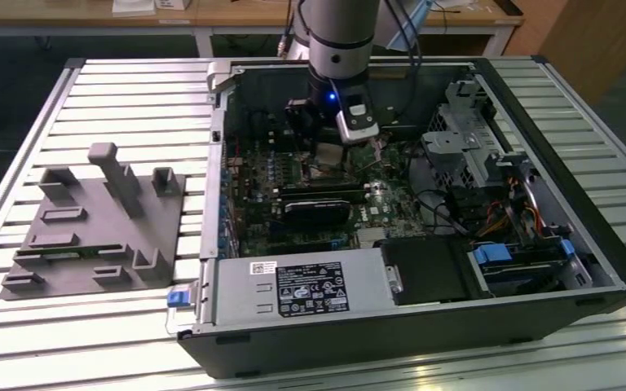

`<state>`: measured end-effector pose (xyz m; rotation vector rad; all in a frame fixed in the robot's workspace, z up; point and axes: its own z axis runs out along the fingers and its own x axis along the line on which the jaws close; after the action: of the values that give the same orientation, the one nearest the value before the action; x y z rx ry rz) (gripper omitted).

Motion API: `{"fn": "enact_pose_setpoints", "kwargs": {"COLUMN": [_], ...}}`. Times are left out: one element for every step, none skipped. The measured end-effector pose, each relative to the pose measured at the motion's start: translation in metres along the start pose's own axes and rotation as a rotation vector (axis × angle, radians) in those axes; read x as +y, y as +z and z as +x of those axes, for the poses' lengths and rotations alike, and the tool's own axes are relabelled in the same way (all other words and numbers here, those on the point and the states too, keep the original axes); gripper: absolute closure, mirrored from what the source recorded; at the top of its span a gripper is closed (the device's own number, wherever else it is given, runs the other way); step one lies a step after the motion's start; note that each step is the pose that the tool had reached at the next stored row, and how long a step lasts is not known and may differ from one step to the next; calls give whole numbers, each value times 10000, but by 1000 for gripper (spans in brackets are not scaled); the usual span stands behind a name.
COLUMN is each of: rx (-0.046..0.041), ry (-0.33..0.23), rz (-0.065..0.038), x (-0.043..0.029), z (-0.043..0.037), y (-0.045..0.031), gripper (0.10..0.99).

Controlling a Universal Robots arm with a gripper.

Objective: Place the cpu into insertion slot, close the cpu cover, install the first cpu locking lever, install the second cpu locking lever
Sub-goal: 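Place the cpu into insertion slot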

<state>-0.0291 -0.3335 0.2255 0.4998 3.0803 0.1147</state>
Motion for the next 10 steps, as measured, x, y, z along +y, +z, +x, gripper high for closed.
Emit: {"fn": "enact_pose_setpoints", "kwargs": {"rx": [-14,-27,-41,-55,-68,-82,-95,-110,-124,-137], "ry": [179,358,538,717,897,1075,1256,1450,1636,1815], "rz": [0,2,3,5,5,6,7,9,11,12], "x": [0,0,0,0,0,-1,-1,-1,-1,-1], "z": [0,0,0,0,0,0,0,0,0,0], "y": [2,4,6,7,9,11,13,15,17,19], "gripper": [545,545,545,545,545,545,545,545,545,545]}}
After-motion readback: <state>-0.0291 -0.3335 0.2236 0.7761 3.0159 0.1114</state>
